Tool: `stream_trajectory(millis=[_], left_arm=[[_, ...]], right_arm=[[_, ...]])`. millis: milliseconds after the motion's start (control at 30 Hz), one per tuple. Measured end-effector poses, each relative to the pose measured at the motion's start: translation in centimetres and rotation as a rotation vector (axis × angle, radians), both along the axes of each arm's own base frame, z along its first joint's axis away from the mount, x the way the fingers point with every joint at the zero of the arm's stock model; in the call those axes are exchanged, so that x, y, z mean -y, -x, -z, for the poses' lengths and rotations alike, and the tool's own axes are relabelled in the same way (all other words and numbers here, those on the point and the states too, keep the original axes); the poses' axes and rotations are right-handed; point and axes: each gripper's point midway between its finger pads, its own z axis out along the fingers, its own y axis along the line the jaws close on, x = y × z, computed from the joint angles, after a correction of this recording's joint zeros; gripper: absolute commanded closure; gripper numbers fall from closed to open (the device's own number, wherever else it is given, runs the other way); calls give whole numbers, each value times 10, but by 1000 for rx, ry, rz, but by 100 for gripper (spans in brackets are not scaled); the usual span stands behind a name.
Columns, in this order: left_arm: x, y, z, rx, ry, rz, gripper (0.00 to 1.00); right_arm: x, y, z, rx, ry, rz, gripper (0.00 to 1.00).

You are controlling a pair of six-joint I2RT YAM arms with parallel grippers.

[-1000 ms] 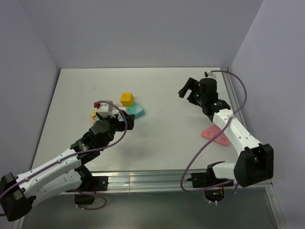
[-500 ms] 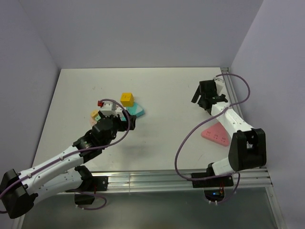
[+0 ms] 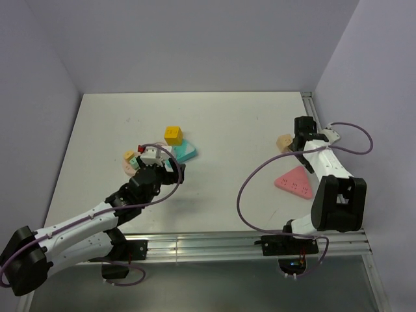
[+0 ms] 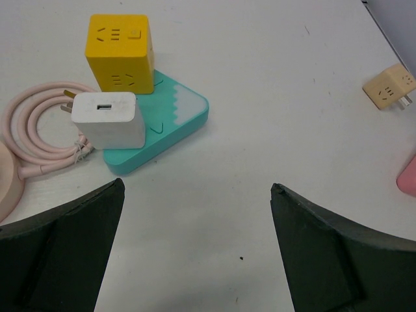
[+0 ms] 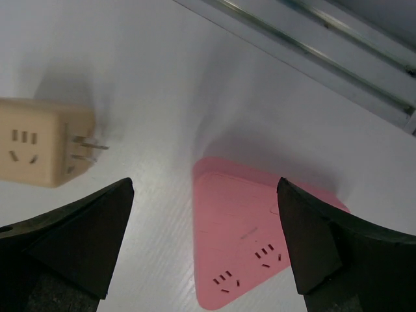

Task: Insert the plug
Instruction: Move the socket to the center of the board.

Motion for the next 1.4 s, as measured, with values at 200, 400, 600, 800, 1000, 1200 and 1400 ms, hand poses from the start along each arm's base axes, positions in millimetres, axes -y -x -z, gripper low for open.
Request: stream_trajectory(millis=[200,400,600,800,1000,1200,1400], left_arm=[[2,3,10,8,9,24,1],[7,4,12,4,12,49,0],[8,3,7,20,25,49,1],[8,1,7,28,19,44,0],[6,-1,11,25,-2,30,1],[5,-2,12,27,-10,26,1],[5,-2,12,26,-12,27,0]], right_arm=[[3,45,38,-50,-88,119,4],[-3,44,50,-20,-153,140,14],[-64,31,60,52,-301,36,12],[-191,30,45,76,-478,-260,12],[-250,22,8,130,-529,-425,11],[-223,-5,-12,187,-426,-441,5],[-139,-56,-29,238,-237,-375,0]])
